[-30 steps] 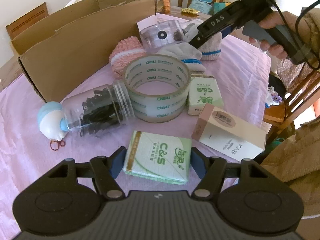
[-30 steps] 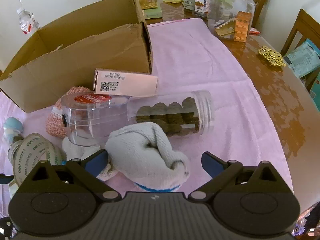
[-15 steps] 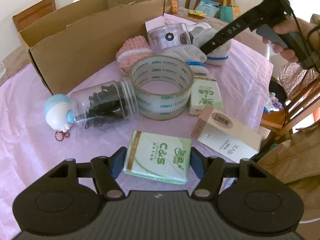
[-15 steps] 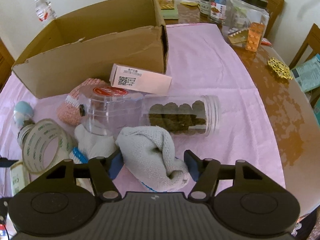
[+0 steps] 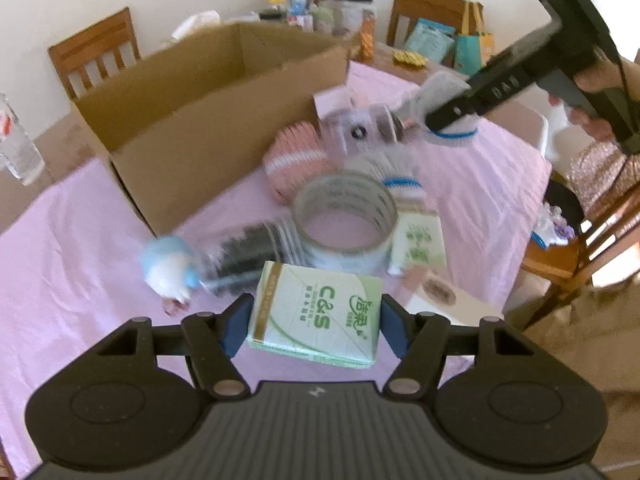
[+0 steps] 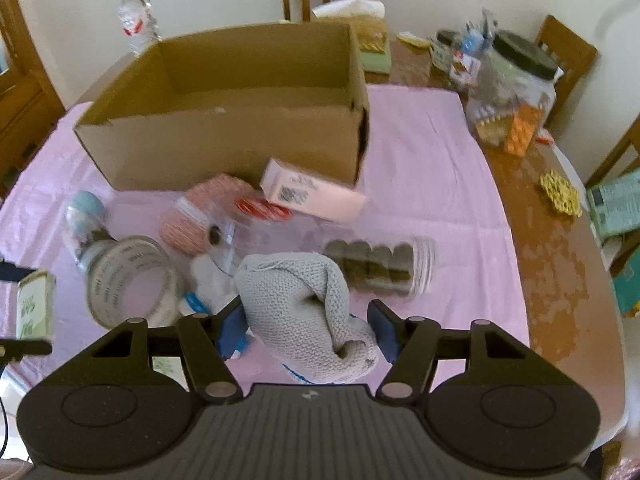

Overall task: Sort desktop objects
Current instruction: 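Carry the tissue pack and glove into the cardboard box and release both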

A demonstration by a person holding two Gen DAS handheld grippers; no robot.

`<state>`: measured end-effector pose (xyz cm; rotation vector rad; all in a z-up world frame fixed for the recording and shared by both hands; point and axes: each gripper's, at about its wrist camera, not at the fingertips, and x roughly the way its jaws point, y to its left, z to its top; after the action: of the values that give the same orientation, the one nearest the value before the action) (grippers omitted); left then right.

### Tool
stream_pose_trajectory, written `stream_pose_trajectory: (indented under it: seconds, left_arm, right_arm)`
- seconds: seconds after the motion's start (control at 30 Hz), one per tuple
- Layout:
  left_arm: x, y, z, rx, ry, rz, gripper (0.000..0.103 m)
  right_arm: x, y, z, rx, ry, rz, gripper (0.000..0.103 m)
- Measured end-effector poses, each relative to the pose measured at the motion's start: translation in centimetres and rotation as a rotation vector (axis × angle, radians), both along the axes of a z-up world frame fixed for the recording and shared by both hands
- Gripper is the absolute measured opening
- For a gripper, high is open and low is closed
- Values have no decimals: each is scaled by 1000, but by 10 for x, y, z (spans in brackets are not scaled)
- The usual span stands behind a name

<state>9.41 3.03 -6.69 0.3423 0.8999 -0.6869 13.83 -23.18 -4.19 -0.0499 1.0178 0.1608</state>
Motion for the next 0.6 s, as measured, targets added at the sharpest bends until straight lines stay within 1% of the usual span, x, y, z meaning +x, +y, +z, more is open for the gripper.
stream_pose_trajectory:
  seconds: [0.17, 0.27, 0.4, 0.6]
  left_arm:
    - [18, 5, 23, -34, -34, 40, 66]
    - [32, 6, 36, -45, -54, 68, 66]
    - [53, 6, 52, -58, -82, 96, 66]
    - [93, 1, 72, -57, -113, 128, 66]
  right_arm:
    - [5, 6, 21, -1, -39, 33, 69]
    - [12, 8, 32, 22, -53, 44, 69]
    - [26, 15, 48, 30, -88, 67, 69]
    - [51, 27, 71, 24, -132, 118, 69]
